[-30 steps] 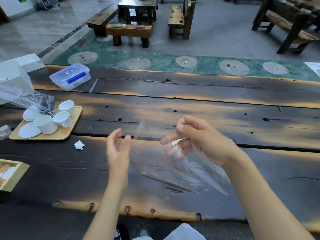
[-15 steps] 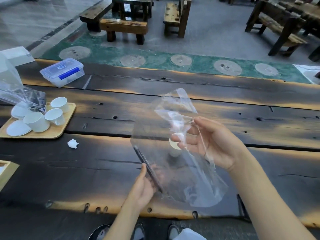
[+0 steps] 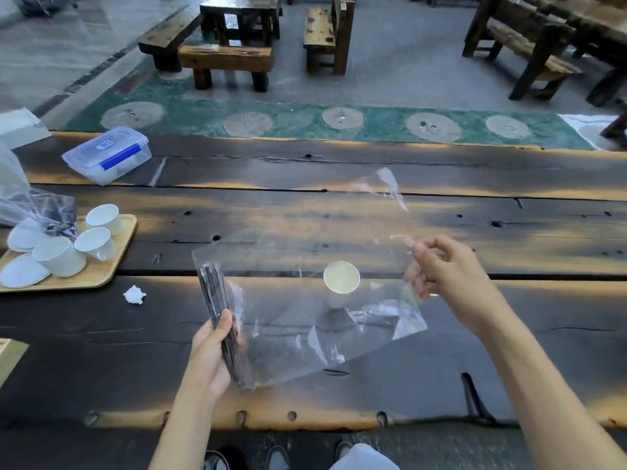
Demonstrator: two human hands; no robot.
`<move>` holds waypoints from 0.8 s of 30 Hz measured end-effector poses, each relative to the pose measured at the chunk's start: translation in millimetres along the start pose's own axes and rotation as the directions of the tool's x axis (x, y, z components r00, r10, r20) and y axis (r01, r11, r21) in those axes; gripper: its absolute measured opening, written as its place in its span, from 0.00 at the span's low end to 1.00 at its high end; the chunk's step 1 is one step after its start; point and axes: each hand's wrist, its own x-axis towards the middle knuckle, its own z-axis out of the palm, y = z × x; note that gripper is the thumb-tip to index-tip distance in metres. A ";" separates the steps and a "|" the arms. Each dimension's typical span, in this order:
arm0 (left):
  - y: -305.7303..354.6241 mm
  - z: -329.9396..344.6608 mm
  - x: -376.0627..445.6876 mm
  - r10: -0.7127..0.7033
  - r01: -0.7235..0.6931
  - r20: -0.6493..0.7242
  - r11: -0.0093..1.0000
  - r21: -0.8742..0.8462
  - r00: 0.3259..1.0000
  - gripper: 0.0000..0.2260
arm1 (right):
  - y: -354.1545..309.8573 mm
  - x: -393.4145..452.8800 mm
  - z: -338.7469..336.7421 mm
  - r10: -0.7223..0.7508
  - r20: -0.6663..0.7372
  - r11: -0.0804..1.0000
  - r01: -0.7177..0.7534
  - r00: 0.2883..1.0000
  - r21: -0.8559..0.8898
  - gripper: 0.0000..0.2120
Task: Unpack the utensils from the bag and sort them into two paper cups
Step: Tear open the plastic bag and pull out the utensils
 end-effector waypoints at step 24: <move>14.7 -4.4 -6.1 0.090 -0.082 -0.075 0.991 0.109 0.993 0.07 | 38.0 9.3 -15.9 0.214 0.097 0.911 -0.234 0.972 0.340 0.09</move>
